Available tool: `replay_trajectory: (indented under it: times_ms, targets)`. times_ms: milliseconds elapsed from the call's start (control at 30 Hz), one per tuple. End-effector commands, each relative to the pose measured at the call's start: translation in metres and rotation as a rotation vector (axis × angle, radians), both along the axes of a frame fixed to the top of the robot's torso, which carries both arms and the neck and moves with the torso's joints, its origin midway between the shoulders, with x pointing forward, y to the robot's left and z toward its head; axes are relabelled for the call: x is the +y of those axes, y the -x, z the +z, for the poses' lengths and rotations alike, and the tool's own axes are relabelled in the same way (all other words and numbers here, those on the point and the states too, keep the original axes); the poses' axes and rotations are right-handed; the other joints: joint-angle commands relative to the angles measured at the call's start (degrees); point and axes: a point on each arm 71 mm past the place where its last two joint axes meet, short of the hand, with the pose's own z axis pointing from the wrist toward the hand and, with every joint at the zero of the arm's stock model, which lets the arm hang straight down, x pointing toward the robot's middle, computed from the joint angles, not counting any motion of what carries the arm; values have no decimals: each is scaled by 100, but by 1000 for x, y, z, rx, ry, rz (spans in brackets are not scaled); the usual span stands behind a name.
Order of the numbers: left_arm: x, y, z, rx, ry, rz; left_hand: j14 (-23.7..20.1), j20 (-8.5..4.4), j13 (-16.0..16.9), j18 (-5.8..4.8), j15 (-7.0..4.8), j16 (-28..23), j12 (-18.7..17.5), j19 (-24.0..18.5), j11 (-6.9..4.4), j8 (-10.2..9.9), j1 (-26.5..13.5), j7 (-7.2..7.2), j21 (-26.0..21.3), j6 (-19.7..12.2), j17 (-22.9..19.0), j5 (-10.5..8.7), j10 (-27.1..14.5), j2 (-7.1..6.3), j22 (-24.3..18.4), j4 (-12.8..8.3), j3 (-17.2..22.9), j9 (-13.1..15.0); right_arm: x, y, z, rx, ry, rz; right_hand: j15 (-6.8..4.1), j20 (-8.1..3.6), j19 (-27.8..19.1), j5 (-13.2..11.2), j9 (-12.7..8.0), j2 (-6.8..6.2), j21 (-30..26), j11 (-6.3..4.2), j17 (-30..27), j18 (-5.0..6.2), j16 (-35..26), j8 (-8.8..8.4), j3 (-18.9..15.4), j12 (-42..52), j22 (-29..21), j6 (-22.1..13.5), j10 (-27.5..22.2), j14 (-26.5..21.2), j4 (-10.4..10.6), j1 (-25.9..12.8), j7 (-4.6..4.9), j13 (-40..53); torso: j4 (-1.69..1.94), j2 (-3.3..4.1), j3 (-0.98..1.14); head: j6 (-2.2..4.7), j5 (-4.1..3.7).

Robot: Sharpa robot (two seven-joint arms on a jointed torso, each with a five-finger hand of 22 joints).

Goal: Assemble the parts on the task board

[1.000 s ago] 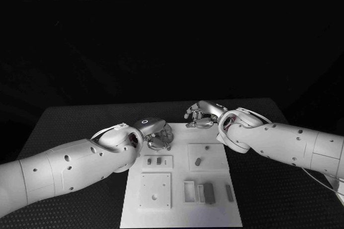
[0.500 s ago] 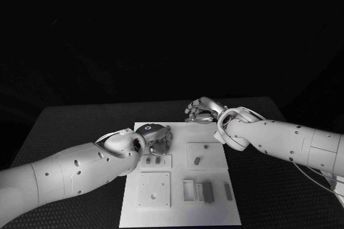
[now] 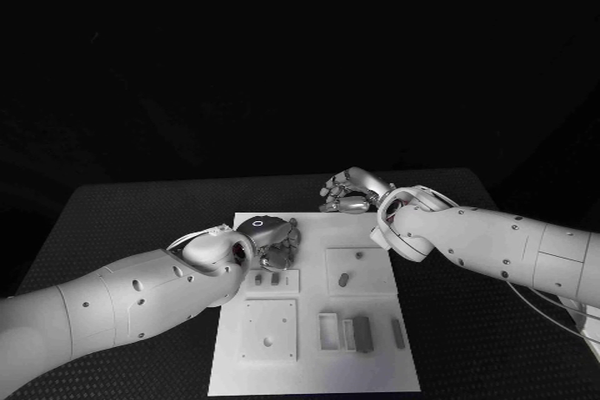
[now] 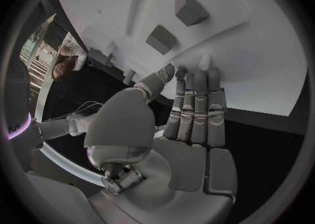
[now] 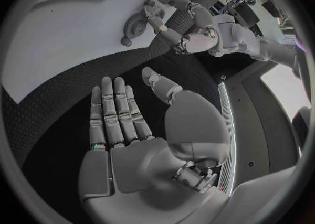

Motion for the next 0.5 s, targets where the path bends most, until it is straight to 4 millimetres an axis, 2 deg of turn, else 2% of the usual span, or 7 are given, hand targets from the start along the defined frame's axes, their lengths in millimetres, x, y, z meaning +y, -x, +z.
replay_trajectory:
  times_ms: [33,500]
  targets:
    - [0,0,1,-18,8,-6,50,-14,-8,109,-8,39,-21,65,17,-28,56,6,44,-43,22,12,69,33,22,9,28,-14,2,1,0,-1,-10,14,26,12,-42,-8,-11,11,-40,36,10,-74,-31,33,-36,-38,10,-41,24,17,-3,44,-10,-14,-2,-7,-1,-2,0]
    - [-4,0,-2,-1,-6,-12,137,-63,-2,131,-61,194,-79,174,-25,-44,108,-13,152,-25,181,12,225,79,160,-3,48,-41,3,1,0,7,-8,20,24,15,-32,-8,-21,14,-58,37,24,-70,-66,42,-48,-33,20,-39,36,39,0,47,-11,-69,-4,-4,3,-16,-10]
